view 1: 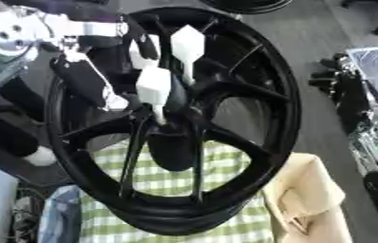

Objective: Pull the pin out of the wheel hub.

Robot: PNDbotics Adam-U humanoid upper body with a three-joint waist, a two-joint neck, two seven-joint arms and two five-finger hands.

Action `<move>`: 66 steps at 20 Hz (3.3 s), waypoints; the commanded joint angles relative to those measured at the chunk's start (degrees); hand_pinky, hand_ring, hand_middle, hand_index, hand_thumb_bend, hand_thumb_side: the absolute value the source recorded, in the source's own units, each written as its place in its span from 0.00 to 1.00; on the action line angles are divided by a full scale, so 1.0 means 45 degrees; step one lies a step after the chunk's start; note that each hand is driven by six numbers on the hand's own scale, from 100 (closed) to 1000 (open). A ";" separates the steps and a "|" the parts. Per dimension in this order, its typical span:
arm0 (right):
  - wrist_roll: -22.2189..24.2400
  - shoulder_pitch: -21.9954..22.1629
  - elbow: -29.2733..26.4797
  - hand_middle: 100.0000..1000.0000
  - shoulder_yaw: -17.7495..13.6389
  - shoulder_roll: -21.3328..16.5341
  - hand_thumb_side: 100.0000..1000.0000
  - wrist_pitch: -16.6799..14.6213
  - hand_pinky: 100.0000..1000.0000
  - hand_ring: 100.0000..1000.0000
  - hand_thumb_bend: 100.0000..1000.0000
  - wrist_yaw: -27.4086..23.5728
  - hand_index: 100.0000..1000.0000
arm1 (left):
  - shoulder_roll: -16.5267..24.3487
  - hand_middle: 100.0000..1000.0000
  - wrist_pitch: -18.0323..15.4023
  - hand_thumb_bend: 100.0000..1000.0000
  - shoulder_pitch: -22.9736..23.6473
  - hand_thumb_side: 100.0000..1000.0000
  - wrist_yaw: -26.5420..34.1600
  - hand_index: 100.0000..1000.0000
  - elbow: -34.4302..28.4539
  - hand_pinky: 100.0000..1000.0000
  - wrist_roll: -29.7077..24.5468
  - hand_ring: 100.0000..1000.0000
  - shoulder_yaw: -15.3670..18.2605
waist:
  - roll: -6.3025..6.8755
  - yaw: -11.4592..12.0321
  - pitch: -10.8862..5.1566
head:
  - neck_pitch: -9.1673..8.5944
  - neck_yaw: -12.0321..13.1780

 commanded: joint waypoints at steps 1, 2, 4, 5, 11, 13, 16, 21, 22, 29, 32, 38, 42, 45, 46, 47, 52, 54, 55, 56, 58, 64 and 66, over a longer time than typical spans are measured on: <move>0.0001 -0.0122 -0.0102 0.58 -0.0049 -0.0164 0.90 0.0017 0.92 0.68 0.00 0.0069 0.80 | 0.0046 0.79 0.0437 0.31 -0.0166 0.05 -0.0251 0.84 0.0074 0.67 -0.0669 0.57 0.0231 | -0.0034 -0.0019 -0.0162 | -0.0109 0.0081; 0.0004 -0.0122 -0.0093 0.58 -0.0046 -0.0159 0.90 0.0021 0.92 0.68 0.00 0.0068 0.80 | 0.0028 0.79 0.0389 0.31 -0.0164 0.05 -0.0295 0.84 0.0122 0.67 -0.0688 0.57 0.0228 | -0.0033 -0.0023 -0.0159 | -0.0121 0.0088; 0.0006 -0.0123 -0.0080 0.58 -0.0045 -0.0151 0.90 0.0022 0.92 0.68 0.00 0.0069 0.80 | -0.0008 0.78 0.0334 0.30 -0.0150 0.06 -0.0334 0.84 0.0238 0.67 -0.0745 0.57 0.0218 | -0.0028 -0.0029 -0.0154 | -0.0131 0.0100; 0.0007 -0.0125 -0.0077 0.58 -0.0045 -0.0148 0.90 0.0021 0.92 0.68 0.00 0.0069 0.80 | -0.0024 0.78 0.0312 0.30 -0.0145 0.06 -0.0343 0.84 0.0291 0.67 -0.0758 0.57 0.0219 | -0.0027 -0.0030 -0.0151 | -0.0129 0.0106; 0.0006 -0.0127 -0.0068 0.58 -0.0044 -0.0131 0.90 0.0024 0.92 0.68 0.00 0.0073 0.80 | -0.0120 0.78 0.0209 0.30 -0.0118 0.05 -0.0419 0.84 0.0554 0.66 -0.0697 0.57 0.0239 | -0.0017 -0.0051 -0.0132 | -0.0132 0.0150; 0.0006 -0.0126 -0.0066 0.58 -0.0043 -0.0125 0.90 0.0026 0.92 0.68 0.00 0.0072 0.80 | -0.0154 0.78 0.0174 0.31 -0.0131 0.05 -0.0446 0.84 0.0601 0.67 -0.0674 0.57 0.0243 | -0.0009 -0.0056 -0.0133 | -0.0144 0.0158; 0.0010 -0.0125 -0.0054 0.58 -0.0037 -0.0112 0.90 0.0036 0.92 0.68 0.00 0.0072 0.80 | -0.0234 0.79 0.0112 0.30 -0.0173 0.05 -0.0501 0.85 0.0634 0.67 -0.0610 0.57 0.0283 | 0.0006 -0.0068 -0.0132 | -0.0161 0.0170; -0.0003 -0.0124 -0.0032 0.58 -0.0026 -0.0077 0.90 0.0065 0.92 0.68 0.00 0.0079 0.80 | -0.0494 0.79 0.0062 0.30 -0.0241 0.06 -0.0510 0.85 0.0886 0.67 -0.0591 0.57 0.0292 | 0.0016 -0.0103 -0.0117 | -0.0190 0.0211; -0.0012 -0.0123 -0.0030 0.58 -0.0027 -0.0075 0.91 0.0070 0.92 0.68 0.00 0.0079 0.80 | -0.0533 0.79 0.0044 0.30 -0.0255 0.05 -0.0501 0.85 0.0928 0.67 -0.0591 0.57 0.0293 | 0.0018 -0.0111 -0.0114 | -0.0197 0.0220; -0.0028 -0.0136 -0.0016 0.58 -0.0021 -0.0060 0.91 0.0092 0.92 0.68 0.00 0.0078 0.80 | -0.0666 0.77 -0.0105 0.30 -0.0292 0.03 -0.0570 0.84 0.1081 0.66 -0.0609 0.57 0.0291 | 0.0053 -0.0128 -0.0099 | -0.0243 0.0223; -0.0041 -0.0125 -0.0011 0.58 -0.0028 -0.0067 0.91 0.0095 0.92 0.68 0.00 0.0085 0.80 | -0.0668 0.71 -0.0208 0.30 -0.0301 0.00 -0.0570 0.81 0.1101 0.66 -0.0734 0.56 0.0278 | 0.0057 -0.0132 -0.0098 | -0.0238 0.0238; -0.0043 -0.0130 -0.0012 0.58 -0.0018 -0.0062 0.91 0.0100 0.92 0.68 0.00 0.0087 0.80 | -0.0671 0.68 -0.0386 0.28 -0.0267 0.00 -0.0666 0.78 0.1176 0.66 -0.1107 0.57 0.0280 | 0.0048 -0.0137 -0.0097 | -0.0250 0.0256; -0.0051 -0.0121 -0.0019 0.58 -0.0022 -0.0059 0.91 0.0096 0.92 0.68 0.00 0.0087 0.80 | -0.0704 0.66 -0.0455 0.26 -0.0260 0.00 -0.0640 0.77 0.1217 0.65 -0.1254 0.56 0.0269 | 0.0031 -0.0152 -0.0094 | -0.0251 0.0279; -0.0057 -0.0121 -0.0025 0.58 -0.0025 -0.0061 0.91 0.0092 0.92 0.68 0.00 0.0089 0.80 | -0.0718 0.64 -0.0525 0.25 -0.0255 0.00 -0.0659 0.75 0.1246 0.65 -0.1330 0.56 0.0273 | 0.0020 -0.0153 -0.0087 | -0.0261 0.0290; -0.0058 -0.0124 -0.0026 0.58 -0.0026 -0.0063 0.91 0.0092 0.92 0.68 0.00 0.0088 0.80 | -0.0721 0.63 -0.0548 0.25 -0.0256 0.00 -0.0671 0.75 0.1248 0.65 -0.1347 0.56 0.0278 | 0.0018 -0.0148 -0.0086 | -0.0261 0.0296; -0.0058 -0.0129 -0.0026 0.58 -0.0023 -0.0063 0.91 0.0093 0.92 0.68 0.00 0.0086 0.80 | -0.0725 0.62 -0.0567 0.25 -0.0259 0.00 -0.0687 0.74 0.1247 0.65 -0.1361 0.55 0.0282 | 0.0016 -0.0142 -0.0085 | -0.0261 0.0302; -0.0063 -0.0124 -0.0018 0.58 -0.0023 -0.0053 0.92 0.0099 0.92 0.68 0.00 0.0093 0.80 | -0.0698 0.58 -0.0789 0.29 -0.0238 0.00 -0.0756 0.70 0.1268 0.62 -0.1380 0.53 0.0189 | 0.0026 -0.0135 -0.0092 | -0.0274 0.0312; -0.0062 -0.0118 -0.0018 0.58 -0.0021 -0.0048 0.92 0.0100 0.92 0.68 0.00 0.0094 0.80 | -0.0696 0.57 -0.0907 0.29 -0.0215 0.00 -0.0777 0.69 0.1316 0.62 -0.1381 0.52 0.0163 | 0.0023 -0.0150 -0.0099 | -0.0281 0.0317; -0.0062 -0.0120 -0.0020 0.58 -0.0021 -0.0048 0.91 0.0099 0.92 0.68 0.00 0.0093 0.80 | -0.0704 0.54 -0.0960 0.28 -0.0211 0.00 -0.0788 0.66 0.1337 0.60 -0.1381 0.49 0.0156 | 0.0018 -0.0157 -0.0105 | -0.0283 0.0318; -0.0062 -0.0123 -0.0022 0.58 -0.0021 -0.0047 0.91 0.0099 0.92 0.68 0.00 0.0090 0.80 | -0.0713 0.52 -0.1007 0.28 -0.0209 0.00 -0.0804 0.63 0.1354 0.59 -0.1381 0.47 0.0157 | 0.0013 -0.0163 -0.0111 | -0.0277 0.0320; -0.0058 -0.0129 -0.0026 0.58 -0.0018 -0.0050 0.92 0.0099 0.92 0.68 0.00 0.0082 0.80 | -0.0728 0.47 -0.1082 0.26 -0.0214 0.00 -0.0853 0.58 0.1376 0.57 -0.1381 0.45 0.0170 | 0.0006 -0.0166 -0.0121 | -0.0271 0.0336; -0.0059 -0.0106 -0.0020 0.58 -0.0019 -0.0040 0.92 0.0100 0.92 0.68 0.00 0.0072 0.80 | -0.0744 0.39 -0.1355 0.26 -0.0226 0.00 -0.1180 0.48 0.1351 0.53 -0.1381 0.38 0.0259 | 0.0004 -0.0174 -0.0133 | -0.0265 0.0351; -0.0055 -0.0102 -0.0020 0.58 -0.0017 -0.0034 0.92 0.0098 0.92 0.68 0.00 0.0074 0.80 | -0.0773 0.36 -0.1465 0.26 -0.0239 0.00 -0.1398 0.45 0.1296 0.51 -0.1296 0.35 0.0351 | -0.0003 -0.0178 -0.0124 | -0.0267 0.0350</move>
